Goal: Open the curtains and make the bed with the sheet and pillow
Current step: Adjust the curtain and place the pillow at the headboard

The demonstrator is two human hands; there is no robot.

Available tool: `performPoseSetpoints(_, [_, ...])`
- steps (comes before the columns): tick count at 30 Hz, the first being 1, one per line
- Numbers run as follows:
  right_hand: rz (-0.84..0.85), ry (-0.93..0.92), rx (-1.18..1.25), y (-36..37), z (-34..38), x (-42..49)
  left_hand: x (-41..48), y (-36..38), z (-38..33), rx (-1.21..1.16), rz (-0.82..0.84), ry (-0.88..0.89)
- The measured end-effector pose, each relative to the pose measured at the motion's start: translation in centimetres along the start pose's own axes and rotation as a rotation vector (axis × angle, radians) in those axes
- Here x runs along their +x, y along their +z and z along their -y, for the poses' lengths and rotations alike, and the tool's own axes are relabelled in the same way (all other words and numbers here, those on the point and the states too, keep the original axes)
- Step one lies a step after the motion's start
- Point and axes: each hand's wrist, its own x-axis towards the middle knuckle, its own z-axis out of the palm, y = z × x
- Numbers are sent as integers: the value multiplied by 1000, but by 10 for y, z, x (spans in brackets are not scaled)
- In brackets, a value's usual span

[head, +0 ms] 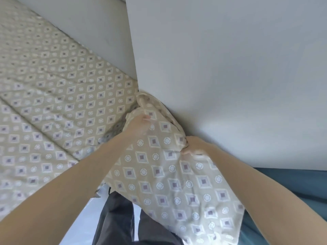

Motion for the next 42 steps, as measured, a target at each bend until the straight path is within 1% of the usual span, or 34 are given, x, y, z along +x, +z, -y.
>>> performPoseSetpoints(4, [148, -109, 124, -17, 38, -41, -26, -32, 8, -74, -31, 29])
performPoseSetpoints(5, [157, -130, 128, -23, 53, -52, -30, -43, 11, -76, -60, 23])
performPoseSetpoints(8, [83, -245, 143, -43, 106, -75, -46, -82, 18, -95, -143, 26])
performPoseSetpoints(10, [30, -297, 175, -57, 133, -82, -54, -102, 23, -146, -188, 24])
performPoseSetpoints(11, [10, -332, 173, -62, 161, -91, -66, -126, 30, -192, -230, 35])
performPoseSetpoints(14, [-63, -392, 257, -77, 194, -100, -78, -153, 35, -258, -248, 31])
performPoseSetpoints(17, [-114, -475, 287, -77, 264, -117, -106, -211, 57, -393, -298, 4])
performPoseSetpoints(19, [-113, -521, 366, -77, 304, -127, -119, -242, 73, -484, -281, -59])
performPoseSetpoints(21, [-126, -524, 468, -76, 336, -131, -130, -267, 91, -546, -272, -99])
performPoseSetpoints(23, [-141, -515, 561, -72, 368, -134, -147, -293, 108, -566, -297, -140])
performPoseSetpoints(25, [-112, -499, 617, -69, 394, -135, -147, -322, 133, -547, -307, -143])
performPoseSetpoints(27, [-67, -491, 675, -57, 425, -135, -144, -353, 166, -622, -290, -142])
performPoseSetpoints(29, [-42, -509, 709, -42, 448, -135, -140, -375, 192, -712, -336, -150])
performPoseSetpoints(33, [-136, -546, 718, -8, 490, -115, -134, -405, 240, -907, -507, -194])
performPoseSetpoints(36, [-194, -531, 695, 17, 517, -93, -114, -417, 274, -1034, -544, -171])
performPoseSetpoints(38, [-238, -522, 659, 29, 537, -77, -128, -419, 265, -1100, -575, -187])
performPoseSetpoints(40, [-287, -515, 600, 36, 555, -61, -131, -426, 262, -1141, -656, -181])
performPoseSetpoints(42, [-318, -504, 569, 39, 575, -45, -122, -439, 262, -1126, -760, -190])
